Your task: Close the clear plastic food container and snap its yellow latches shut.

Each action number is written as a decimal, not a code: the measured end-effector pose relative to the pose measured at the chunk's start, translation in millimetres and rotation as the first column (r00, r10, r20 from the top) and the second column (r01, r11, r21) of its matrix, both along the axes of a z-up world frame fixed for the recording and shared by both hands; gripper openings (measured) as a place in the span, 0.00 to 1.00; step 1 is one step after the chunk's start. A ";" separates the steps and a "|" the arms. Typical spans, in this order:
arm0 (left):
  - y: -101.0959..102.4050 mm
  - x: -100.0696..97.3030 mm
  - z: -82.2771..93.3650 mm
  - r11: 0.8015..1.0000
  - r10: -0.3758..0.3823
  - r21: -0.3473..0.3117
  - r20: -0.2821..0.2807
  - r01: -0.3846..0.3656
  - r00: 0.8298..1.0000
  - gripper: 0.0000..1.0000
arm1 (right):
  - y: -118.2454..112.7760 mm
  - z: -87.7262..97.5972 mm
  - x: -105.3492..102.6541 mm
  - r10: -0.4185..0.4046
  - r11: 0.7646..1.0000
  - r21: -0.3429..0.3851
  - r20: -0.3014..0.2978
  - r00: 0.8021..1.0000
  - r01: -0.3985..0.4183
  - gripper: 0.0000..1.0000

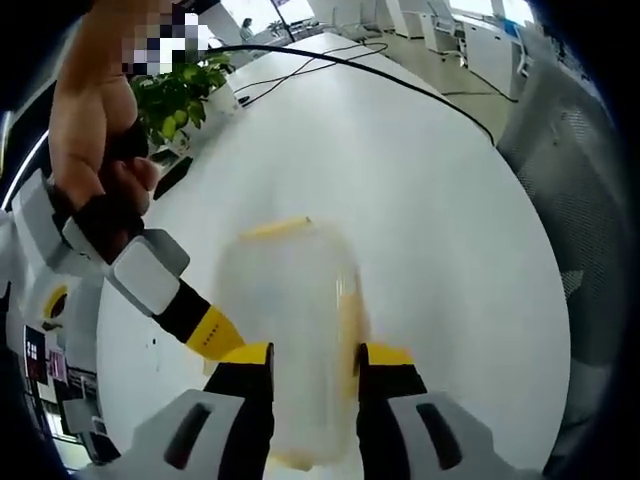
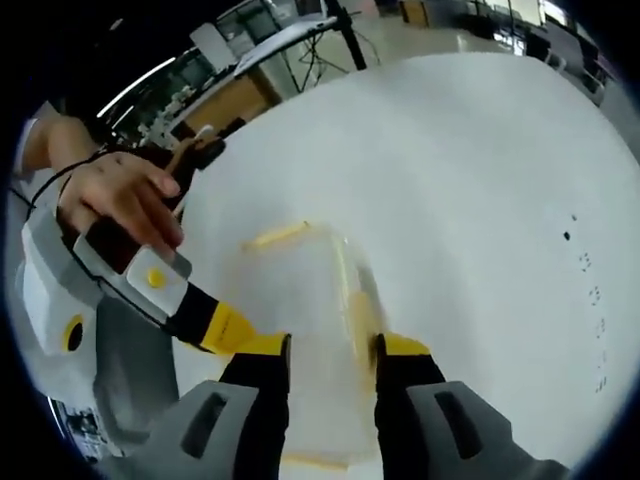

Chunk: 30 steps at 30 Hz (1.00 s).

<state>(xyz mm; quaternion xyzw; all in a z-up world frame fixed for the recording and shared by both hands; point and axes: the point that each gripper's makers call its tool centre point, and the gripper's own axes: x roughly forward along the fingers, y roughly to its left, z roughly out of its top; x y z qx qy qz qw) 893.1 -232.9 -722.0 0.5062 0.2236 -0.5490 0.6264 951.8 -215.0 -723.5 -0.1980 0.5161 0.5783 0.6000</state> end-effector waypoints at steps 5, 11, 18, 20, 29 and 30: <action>1.6 4.8 2.7 1.000 0.015 0.027 0.047 -0.016 0.999 0.22 | 1.4 4.8 -4.2 0.000 1.000 0.001 -0.006 1.000 0.000 0.26; 1.1 3.1 1.6 1.000 0.015 0.012 0.046 -0.016 0.999 0.23 | 1.9 6.5 -2.1 -0.009 1.000 0.012 -0.001 1.000 0.009 0.27; 0.5 0.9 2.7 1.000 0.003 0.016 0.042 -0.003 0.999 0.26 | 0.9 9.5 -3.6 -0.004 1.000 0.005 0.017 1.000 0.004 0.30; 1.5 0.4 4.2 1.000 -0.009 0.003 0.039 0.009 0.999 0.26 | 0.9 10.9 -3.9 -0.003 1.000 -0.004 0.033 0.999 0.003 0.30; -3.0 -2.5 24.6 0.995 0.044 -0.089 -0.017 -0.045 0.999 0.31 | 5.3 18.5 -6.4 -0.029 1.000 0.008 0.077 0.997 0.028 0.33; -3.0 -4.0 26.8 0.993 0.059 -0.105 -0.036 -0.062 0.998 0.33 | 5.5 20.8 -6.1 -0.033 0.999 0.013 0.083 0.996 0.032 0.33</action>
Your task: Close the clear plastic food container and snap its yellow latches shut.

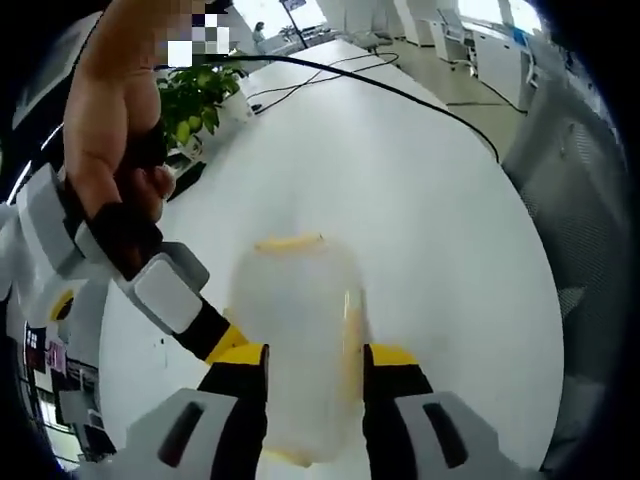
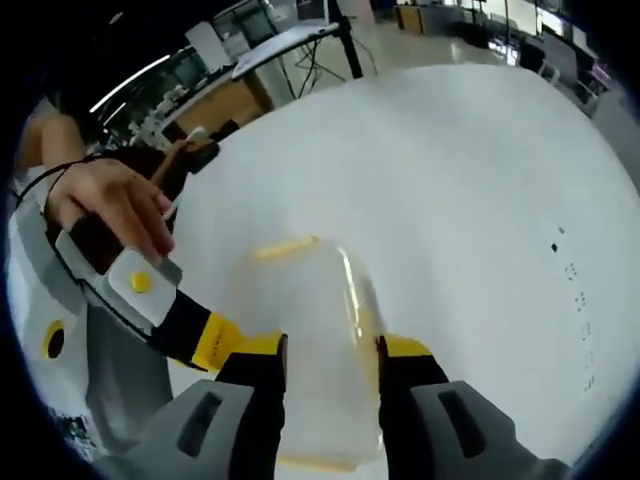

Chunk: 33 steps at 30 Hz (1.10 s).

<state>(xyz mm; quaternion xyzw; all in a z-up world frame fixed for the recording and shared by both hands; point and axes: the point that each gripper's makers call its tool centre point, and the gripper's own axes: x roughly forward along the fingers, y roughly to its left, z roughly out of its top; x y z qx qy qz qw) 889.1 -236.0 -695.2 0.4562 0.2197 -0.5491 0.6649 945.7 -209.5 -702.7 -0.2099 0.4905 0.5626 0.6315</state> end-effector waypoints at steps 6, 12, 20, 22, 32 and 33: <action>9.0 3.2 11.7 0.996 0.069 -0.056 -0.038 -0.071 0.997 0.34 | -4.1 15.3 -0.6 -0.027 0.999 0.032 0.063 0.998 0.025 0.32; 22.1 10.5 23.0 0.986 0.130 -0.101 -0.041 -0.133 0.991 0.33 | -15.6 25.7 -3.8 -0.117 0.989 0.100 0.100 0.988 0.107 0.32; 30.0 15.3 23.1 0.960 0.218 -0.154 -0.110 -0.233 0.970 0.33 | -30.6 23.2 -22.3 -0.187 0.977 0.124 0.130 0.974 0.171 0.32; 31.3 15.2 23.7 0.957 0.227 -0.159 -0.115 -0.243 0.967 0.33 | -33.4 22.7 -25.1 -0.205 0.973 0.132 0.146 0.968 0.187 0.33; 39.1 18.4 24.3 0.936 0.276 -0.183 -0.150 -0.301 0.949 0.34 | -39.4 25.0 -30.7 -0.304 0.945 0.185 0.183 0.935 0.271 0.36; 39.9 18.9 24.3 0.934 0.280 -0.185 -0.151 -0.305 0.948 0.34 | -39.6 25.2 -31.6 -0.313 0.942 0.190 0.187 0.931 0.278 0.37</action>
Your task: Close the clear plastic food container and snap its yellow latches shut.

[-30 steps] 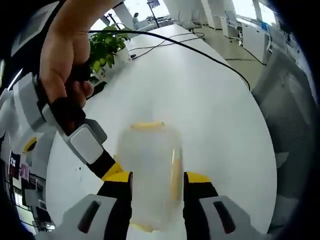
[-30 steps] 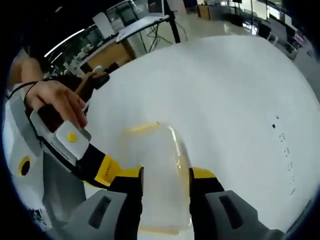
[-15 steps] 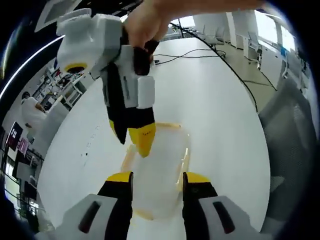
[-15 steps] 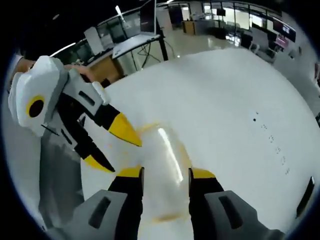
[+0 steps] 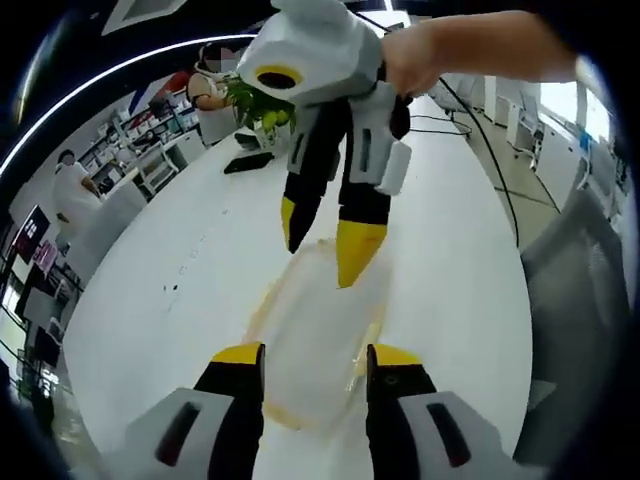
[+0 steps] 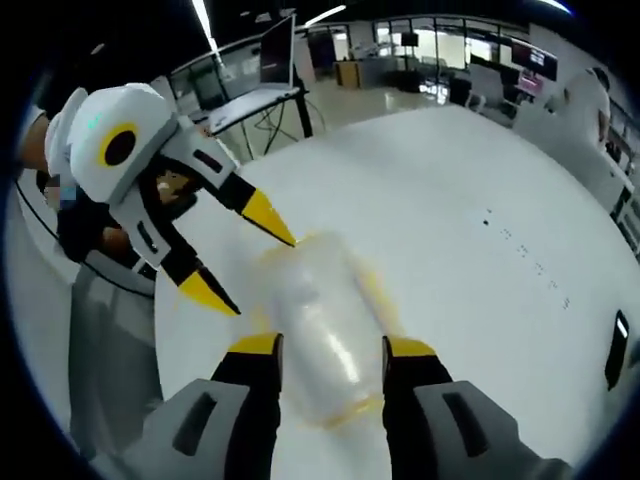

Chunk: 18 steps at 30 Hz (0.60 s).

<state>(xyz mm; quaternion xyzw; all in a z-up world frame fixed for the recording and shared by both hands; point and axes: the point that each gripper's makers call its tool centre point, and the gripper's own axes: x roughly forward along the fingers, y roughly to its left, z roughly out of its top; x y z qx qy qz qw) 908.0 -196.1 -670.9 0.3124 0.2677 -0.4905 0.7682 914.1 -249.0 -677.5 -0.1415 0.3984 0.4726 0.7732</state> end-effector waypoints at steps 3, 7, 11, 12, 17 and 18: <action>3.5 1.4 -1.7 1.000 0.022 -0.008 -0.011 -0.023 1.000 0.35 | -2.1 -1.1 -2.6 -0.036 0.999 0.018 0.008 0.999 0.036 0.39; 8.1 2.7 -4.2 0.998 0.053 -0.029 -0.023 -0.054 0.998 0.35 | -8.5 -0.1 -2.7 -0.101 0.994 0.044 0.038 0.994 0.099 0.40; 12.1 5.3 -4.6 0.996 0.075 -0.054 0.015 -0.074 0.997 0.34 | -13.7 5.2 3.5 -0.201 0.974 0.121 0.057 0.978 0.193 0.40; 13.1 6.1 -3.9 0.993 0.093 -0.073 0.016 -0.092 0.995 0.34 | -17.6 5.1 4.7 -0.228 0.967 0.131 0.068 0.971 0.218 0.40; 18.6 5.0 -9.6 0.987 0.133 -0.094 -0.006 -0.133 0.991 0.35 | -26.7 -2.7 -1.7 -0.286 0.949 0.155 0.050 0.957 0.276 0.40; 19.9 4.1 -11.5 0.985 0.141 -0.096 -0.011 -0.142 0.990 0.35 | -27.5 -4.2 -3.5 -0.296 0.945 0.160 0.047 0.954 0.286 0.41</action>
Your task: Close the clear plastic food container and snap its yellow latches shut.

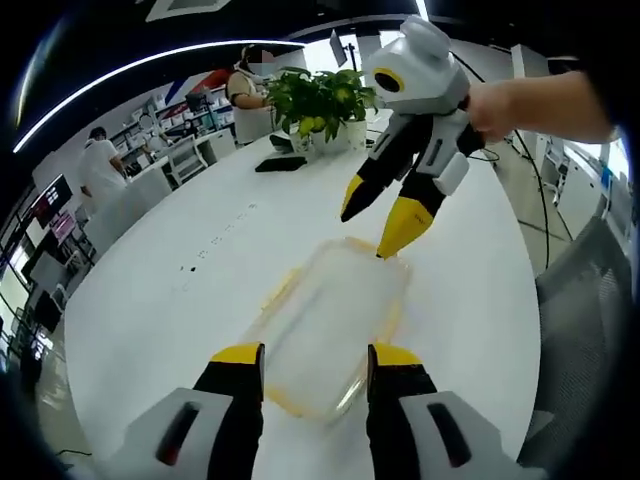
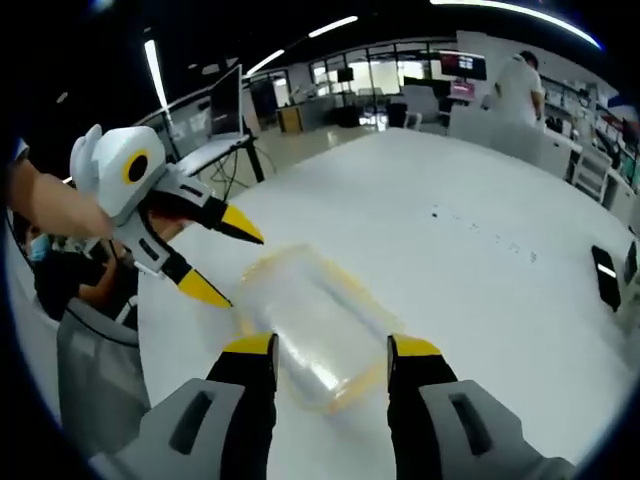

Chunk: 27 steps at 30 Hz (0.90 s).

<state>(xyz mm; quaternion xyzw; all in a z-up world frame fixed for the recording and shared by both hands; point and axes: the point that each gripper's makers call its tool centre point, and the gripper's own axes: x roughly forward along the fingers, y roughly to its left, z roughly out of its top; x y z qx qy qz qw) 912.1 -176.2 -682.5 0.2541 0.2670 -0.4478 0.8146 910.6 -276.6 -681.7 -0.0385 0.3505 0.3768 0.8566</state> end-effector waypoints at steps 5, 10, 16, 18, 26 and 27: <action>5.4 -1.9 -5.0 0.999 0.035 -0.025 -0.005 -0.035 0.999 0.36 | -2.2 -2.2 -11.8 -0.036 0.999 0.034 0.023 0.999 0.035 0.42; 11.4 -1.0 -4.0 0.995 0.082 -0.066 0.024 -0.081 0.996 0.38 | -2.1 0.2 -20.7 -0.056 0.997 0.057 0.073 0.996 0.051 0.39; 17.5 -7.0 -12.9 0.988 0.118 -0.101 0.031 -0.114 0.993 0.38 | -2.9 -6.7 -31.0 -0.058 0.997 0.052 0.113 0.992 0.052 0.40; 20.8 -8.3 -17.0 0.986 0.133 -0.102 0.033 -0.129 0.991 0.38 | -3.8 -12.5 -34.2 -0.056 0.998 0.041 0.111 0.992 0.052 0.41; 31.4 -7.8 -34.3 0.981 0.174 -0.085 0.011 -0.173 0.985 0.38 | -11.2 -32.1 -34.5 -0.067 0.997 -0.016 0.123 0.990 0.069 0.41; 32.2 -7.3 -36.2 0.981 0.176 -0.081 0.009 -0.174 0.984 0.38 | -11.7 -33.7 -34.2 -0.066 0.997 -0.022 0.124 0.990 0.069 0.41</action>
